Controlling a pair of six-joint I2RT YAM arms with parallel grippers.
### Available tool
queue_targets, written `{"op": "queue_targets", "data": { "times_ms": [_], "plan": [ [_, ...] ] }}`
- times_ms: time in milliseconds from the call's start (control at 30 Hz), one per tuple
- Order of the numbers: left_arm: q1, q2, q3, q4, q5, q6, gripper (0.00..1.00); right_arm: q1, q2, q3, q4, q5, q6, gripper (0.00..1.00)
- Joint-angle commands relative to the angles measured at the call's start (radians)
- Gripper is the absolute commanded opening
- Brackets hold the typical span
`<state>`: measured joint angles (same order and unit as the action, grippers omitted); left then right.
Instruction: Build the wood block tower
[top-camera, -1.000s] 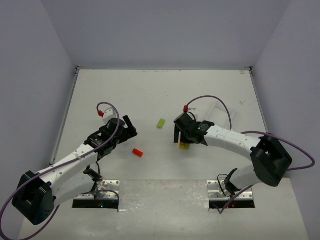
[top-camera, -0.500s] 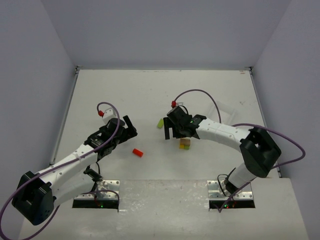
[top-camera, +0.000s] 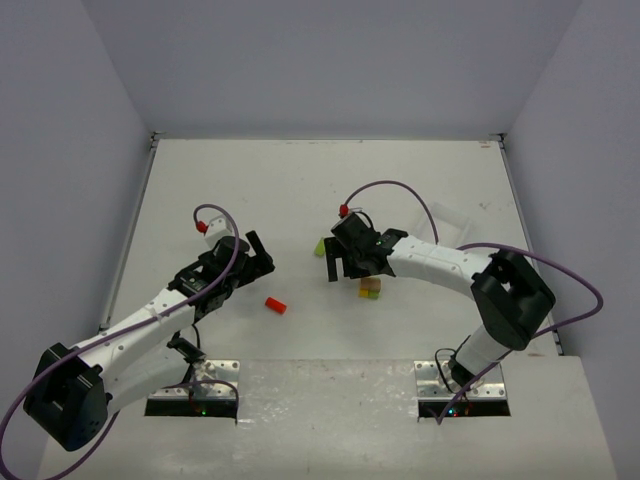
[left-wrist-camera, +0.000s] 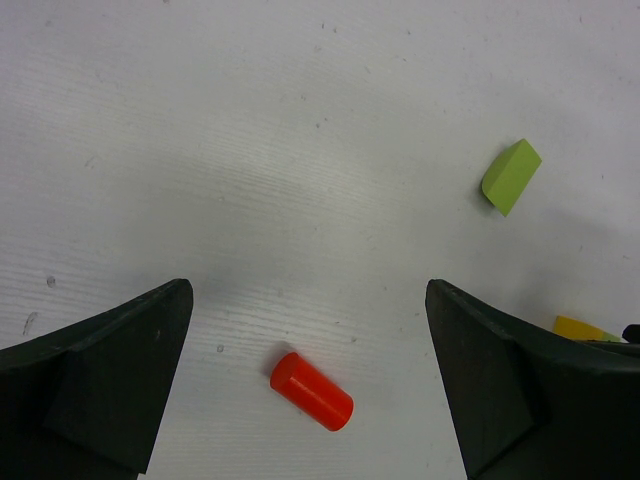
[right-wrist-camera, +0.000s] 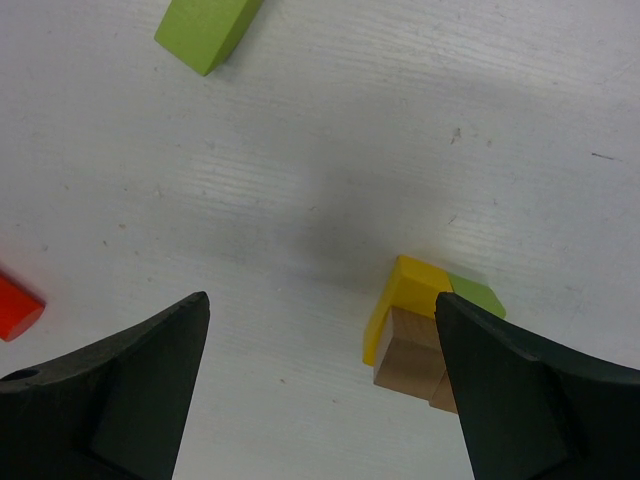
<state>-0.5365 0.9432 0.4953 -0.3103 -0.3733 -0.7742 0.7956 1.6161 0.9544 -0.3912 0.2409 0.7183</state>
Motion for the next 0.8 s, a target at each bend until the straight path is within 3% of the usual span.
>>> {"op": "queue_targets", "data": {
  "times_ms": [0,767],
  "plan": [
    [-0.011,-0.018,-0.003,0.039,-0.004,0.008,1.00,0.005,-0.017,0.019,0.013,-0.001,0.012,0.93],
    [-0.011,-0.021,-0.004,0.036,-0.004,0.007,1.00,0.007,-0.050,-0.008,0.002,-0.008,0.035,0.93]
  ]
}}
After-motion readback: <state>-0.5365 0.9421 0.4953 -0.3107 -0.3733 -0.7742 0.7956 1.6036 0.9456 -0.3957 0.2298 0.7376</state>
